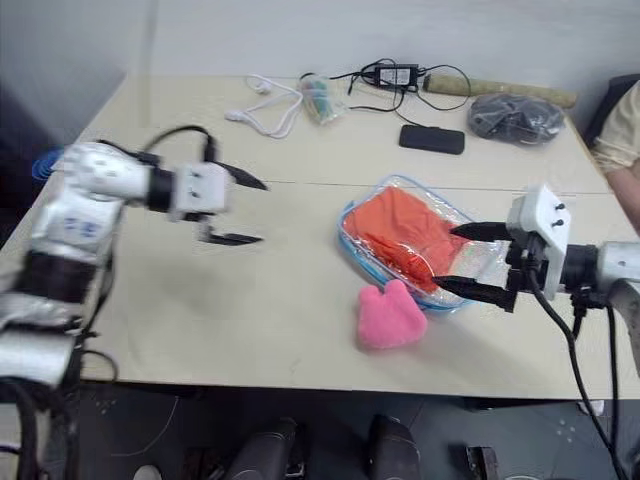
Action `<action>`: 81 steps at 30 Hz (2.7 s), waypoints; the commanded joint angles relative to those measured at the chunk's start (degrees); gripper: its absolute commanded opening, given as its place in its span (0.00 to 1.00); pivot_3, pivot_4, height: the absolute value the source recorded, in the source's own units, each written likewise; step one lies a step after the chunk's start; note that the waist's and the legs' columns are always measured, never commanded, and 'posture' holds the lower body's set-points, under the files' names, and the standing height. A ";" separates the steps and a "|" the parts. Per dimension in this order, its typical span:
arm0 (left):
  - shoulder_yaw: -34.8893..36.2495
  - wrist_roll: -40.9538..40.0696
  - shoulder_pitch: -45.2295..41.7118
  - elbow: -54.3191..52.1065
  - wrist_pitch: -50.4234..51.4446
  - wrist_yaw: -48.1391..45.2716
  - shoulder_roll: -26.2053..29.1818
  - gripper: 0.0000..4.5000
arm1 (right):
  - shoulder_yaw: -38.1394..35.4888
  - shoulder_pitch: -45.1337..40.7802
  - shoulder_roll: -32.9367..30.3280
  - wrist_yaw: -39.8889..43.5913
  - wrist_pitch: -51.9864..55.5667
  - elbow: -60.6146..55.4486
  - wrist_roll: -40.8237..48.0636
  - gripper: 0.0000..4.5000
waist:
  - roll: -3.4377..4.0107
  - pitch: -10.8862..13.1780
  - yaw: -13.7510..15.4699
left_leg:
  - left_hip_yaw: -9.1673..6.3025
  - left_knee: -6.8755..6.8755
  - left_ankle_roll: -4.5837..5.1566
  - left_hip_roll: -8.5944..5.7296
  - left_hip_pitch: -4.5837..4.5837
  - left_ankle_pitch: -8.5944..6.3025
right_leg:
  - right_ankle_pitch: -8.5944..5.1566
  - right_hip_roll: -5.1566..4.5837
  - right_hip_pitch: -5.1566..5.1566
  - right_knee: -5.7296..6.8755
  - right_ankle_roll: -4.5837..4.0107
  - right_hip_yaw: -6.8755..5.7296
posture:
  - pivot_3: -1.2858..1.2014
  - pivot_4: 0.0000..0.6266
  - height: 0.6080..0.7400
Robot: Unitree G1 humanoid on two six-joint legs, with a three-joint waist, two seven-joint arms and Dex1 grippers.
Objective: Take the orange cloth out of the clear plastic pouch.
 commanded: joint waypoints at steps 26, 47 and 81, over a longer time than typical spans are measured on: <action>-7.53 20.56 -13.49 39.10 -19.71 21.39 -21.93 0.44 | -15.05 13.39 2.11 -10.24 4.41 -12.32 5.74 1.00 | -0.15 0.07 -0.61 | -0.44 0.41 0.29 0.06 -0.27 -0.17 | 0.11 -0.09 0.02 -0.11 0.18 -0.03 | 0.52 0.24 1.00; -1.69 25.17 25.18 -50.22 61.22 8.34 -7.96 0.00 | -1.24 3.42 0.77 -5.91 0.05 -5.73 4.83 1.00 | -0.09 0.04 -1.49 | -0.43 0.43 0.26 0.32 0.02 -0.17 | 0.11 -0.04 0.08 0.08 0.18 0.26 | 0.52 0.24 1.00; 42.10 -15.43 43.26 -83.76 95.18 -9.44 5.95 0.96 | 16.65 -4.85 -1.23 8.77 -9.90 6.35 -2.46 1.00 | -0.06 0.03 -1.22 | -0.40 0.49 0.20 0.45 0.11 -0.27 | 0.11 -0.05 0.15 0.02 0.18 0.36 | 0.52 0.24 1.00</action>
